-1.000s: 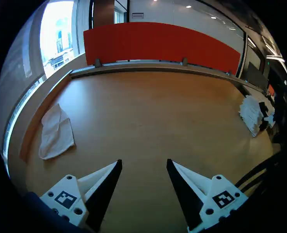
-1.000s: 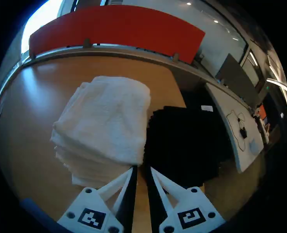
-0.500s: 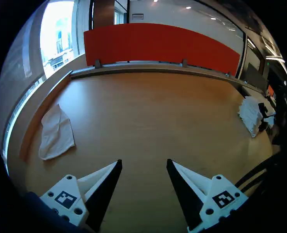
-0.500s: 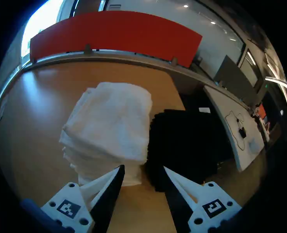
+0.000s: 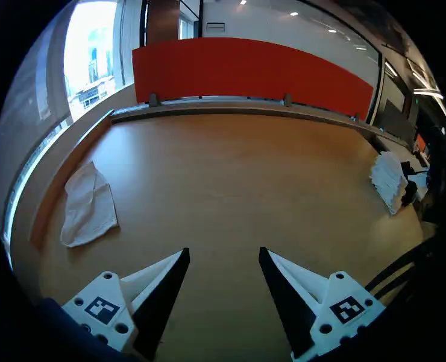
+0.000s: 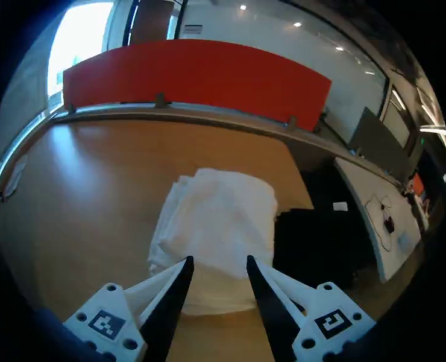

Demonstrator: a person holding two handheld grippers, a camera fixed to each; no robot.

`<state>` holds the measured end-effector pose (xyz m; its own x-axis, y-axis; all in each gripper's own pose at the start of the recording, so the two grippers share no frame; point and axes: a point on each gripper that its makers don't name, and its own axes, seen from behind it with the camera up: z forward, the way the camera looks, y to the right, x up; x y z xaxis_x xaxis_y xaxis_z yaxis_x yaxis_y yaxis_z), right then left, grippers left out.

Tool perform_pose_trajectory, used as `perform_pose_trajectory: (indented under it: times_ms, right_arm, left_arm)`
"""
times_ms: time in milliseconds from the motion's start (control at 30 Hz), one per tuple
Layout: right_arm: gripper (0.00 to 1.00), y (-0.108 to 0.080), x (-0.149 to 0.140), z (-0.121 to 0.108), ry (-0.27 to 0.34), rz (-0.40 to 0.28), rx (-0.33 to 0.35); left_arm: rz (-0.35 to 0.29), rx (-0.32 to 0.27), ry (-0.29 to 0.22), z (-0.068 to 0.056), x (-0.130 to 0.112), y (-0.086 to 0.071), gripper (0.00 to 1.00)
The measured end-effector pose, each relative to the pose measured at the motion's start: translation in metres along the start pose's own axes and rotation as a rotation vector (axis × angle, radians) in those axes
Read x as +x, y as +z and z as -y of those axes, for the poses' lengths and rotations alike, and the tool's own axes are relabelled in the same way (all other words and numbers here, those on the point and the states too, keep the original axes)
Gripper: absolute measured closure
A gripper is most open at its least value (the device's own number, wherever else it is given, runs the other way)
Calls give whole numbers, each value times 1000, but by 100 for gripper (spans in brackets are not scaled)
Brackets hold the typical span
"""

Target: Fold towel

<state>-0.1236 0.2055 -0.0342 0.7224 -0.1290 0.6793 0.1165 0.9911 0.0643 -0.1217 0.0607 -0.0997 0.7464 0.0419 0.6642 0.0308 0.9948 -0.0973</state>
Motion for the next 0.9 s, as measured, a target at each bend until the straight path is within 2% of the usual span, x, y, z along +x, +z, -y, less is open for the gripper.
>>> perform_pose_trajectory:
  times_ms: [267, 400, 767, 900]
  right_arm:
    - [34, 9, 13, 40, -36, -14, 67]
    - [38, 12, 14, 47, -55, -13, 79]
    - [66, 16, 12, 51, -66, -4, 89]
    - [72, 18, 12, 53, -66, -1, 94]
  left_arm:
    - [-3, 8, -7, 4, -2, -4, 15]
    - [-3, 10, -9, 6, -2, -5, 15]
    - [-4, 8, -4, 4, -3, -4, 15]
    - [-5, 7, -3, 4, -2, -4, 15]
